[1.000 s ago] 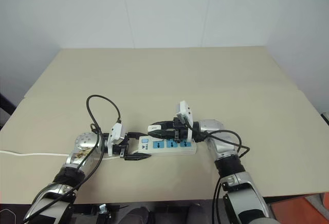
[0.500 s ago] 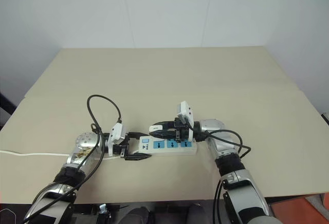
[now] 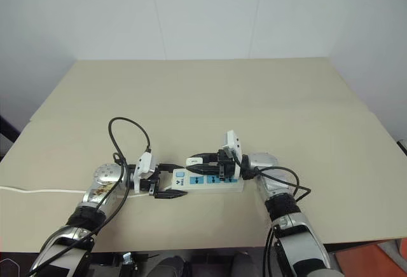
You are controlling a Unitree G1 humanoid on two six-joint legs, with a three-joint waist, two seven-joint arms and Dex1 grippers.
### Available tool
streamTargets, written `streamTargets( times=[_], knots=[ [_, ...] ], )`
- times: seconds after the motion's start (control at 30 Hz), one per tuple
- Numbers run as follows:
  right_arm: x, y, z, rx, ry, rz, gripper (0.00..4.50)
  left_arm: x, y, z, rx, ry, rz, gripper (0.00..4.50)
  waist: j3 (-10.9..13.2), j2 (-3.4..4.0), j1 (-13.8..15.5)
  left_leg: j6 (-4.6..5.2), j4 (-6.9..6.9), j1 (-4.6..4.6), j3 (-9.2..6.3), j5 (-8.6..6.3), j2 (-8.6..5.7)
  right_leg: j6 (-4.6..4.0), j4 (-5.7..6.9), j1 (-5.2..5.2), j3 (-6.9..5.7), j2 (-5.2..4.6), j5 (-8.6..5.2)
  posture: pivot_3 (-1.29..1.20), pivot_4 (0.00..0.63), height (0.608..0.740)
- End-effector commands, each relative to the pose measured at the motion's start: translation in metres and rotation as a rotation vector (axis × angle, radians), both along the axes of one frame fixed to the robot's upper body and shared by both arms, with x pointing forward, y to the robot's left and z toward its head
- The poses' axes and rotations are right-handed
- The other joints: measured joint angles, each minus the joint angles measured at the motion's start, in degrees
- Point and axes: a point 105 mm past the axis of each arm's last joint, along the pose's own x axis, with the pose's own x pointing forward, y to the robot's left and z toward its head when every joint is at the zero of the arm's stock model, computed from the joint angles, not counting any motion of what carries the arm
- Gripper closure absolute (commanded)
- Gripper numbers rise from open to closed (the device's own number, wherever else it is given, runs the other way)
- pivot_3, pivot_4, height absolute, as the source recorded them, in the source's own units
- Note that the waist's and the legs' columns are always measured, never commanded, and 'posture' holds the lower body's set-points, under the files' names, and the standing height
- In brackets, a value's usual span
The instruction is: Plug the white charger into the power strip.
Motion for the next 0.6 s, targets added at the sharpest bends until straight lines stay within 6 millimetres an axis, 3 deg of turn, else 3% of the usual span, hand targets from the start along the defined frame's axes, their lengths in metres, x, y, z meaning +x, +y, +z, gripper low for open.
streamTargets(
  times=[0.03,0.6],
  knots=[
    [-0.001,-0.004,-0.014,-0.023,-0.006,-0.004,3.38,0.0,-0.002,0.002,0.01,-0.004,-0.013,1.21,0.0,0.0,-0.04,0.08,-0.06,0.12,0.0,-0.05,0.0,0.0,-0.02,0.09,0.0,0.0,0.0,0.0,0.15,0.74],
    [-0.003,-0.004,-0.045,-0.123,0.069,-0.001,3.38,0.0,0.0,0.001,0.013,-0.002,-0.011,1.21,-0.07,-0.05,-0.11,0.06,-0.16,0.52,0.0,-0.04,0.01,-0.01,-0.04,0.25,0.06,0.0,-0.01,0.0,0.15,0.74]
  ],
)
